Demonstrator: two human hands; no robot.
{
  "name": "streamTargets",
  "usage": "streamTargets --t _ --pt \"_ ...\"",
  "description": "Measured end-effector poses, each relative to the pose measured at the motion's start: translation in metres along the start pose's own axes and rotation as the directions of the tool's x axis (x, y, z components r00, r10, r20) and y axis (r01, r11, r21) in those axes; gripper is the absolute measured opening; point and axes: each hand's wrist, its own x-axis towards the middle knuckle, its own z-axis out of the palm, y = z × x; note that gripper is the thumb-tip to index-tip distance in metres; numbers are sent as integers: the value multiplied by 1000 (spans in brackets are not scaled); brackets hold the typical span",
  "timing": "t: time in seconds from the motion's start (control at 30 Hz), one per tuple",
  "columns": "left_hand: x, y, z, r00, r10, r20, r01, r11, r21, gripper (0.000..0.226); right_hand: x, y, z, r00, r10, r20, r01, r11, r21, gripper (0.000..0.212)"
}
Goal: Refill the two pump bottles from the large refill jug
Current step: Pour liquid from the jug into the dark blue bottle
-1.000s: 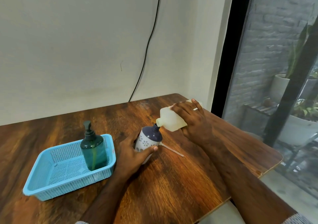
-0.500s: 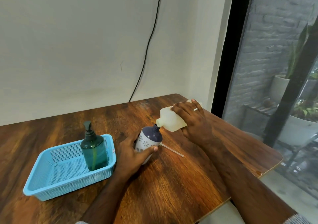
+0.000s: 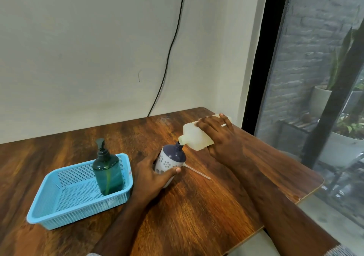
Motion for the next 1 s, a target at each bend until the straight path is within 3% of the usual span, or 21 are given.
streamTargets --t 1.0 --pt "0 2 0 1000 7 0 -7 1000 5 75 0 -1 -1 999 -13 -35 12 1000 -14 58"
